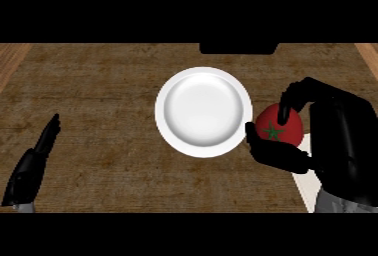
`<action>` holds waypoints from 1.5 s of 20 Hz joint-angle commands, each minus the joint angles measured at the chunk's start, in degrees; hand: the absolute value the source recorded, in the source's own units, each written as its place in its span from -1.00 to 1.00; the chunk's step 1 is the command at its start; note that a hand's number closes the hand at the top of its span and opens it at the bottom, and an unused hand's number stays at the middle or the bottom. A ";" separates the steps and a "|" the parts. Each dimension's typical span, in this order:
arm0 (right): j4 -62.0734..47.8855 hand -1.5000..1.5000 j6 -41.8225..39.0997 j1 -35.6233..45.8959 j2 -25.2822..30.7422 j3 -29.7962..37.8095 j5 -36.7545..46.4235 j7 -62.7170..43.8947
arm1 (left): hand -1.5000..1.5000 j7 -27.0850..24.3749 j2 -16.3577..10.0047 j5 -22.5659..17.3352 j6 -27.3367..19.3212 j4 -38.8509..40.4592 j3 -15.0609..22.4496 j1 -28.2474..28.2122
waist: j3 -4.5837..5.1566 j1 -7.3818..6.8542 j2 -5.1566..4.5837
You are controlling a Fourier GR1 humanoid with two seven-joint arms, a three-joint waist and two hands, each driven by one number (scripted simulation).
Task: Pick the tomato from the placemat and place it in the plate
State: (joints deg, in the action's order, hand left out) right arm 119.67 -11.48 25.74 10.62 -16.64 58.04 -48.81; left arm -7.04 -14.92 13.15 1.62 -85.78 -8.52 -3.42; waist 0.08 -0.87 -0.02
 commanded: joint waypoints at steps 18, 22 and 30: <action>-59.14 1.00 21.30 24.39 -10.60 -2.25 -13.61 6.25 | 0.00 0.86 1.70 1.57 0.29 -3.92 0.82 -2.57 | -0.09 -0.77 -0.18; -63.12 -1.00 35.35 22.55 -10.61 -1.37 -18.29 4.18 | 0.00 -0.61 0.71 0.52 1.01 1.61 -0.85 1.32 | -0.07 -0.70 -0.36; -75.43 -1.00 47.23 30.30 -10.62 -2.15 -26.43 11.92 | 0.00 0.68 1.45 1.42 0.95 0.62 -0.04 2.13 | -0.09 -0.96 -0.38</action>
State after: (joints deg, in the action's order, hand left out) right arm 46.52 29.53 54.33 0.01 -18.98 34.24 -40.42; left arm -7.13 -13.88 14.26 2.69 -85.32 -8.81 -1.94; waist -0.01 -1.98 -0.44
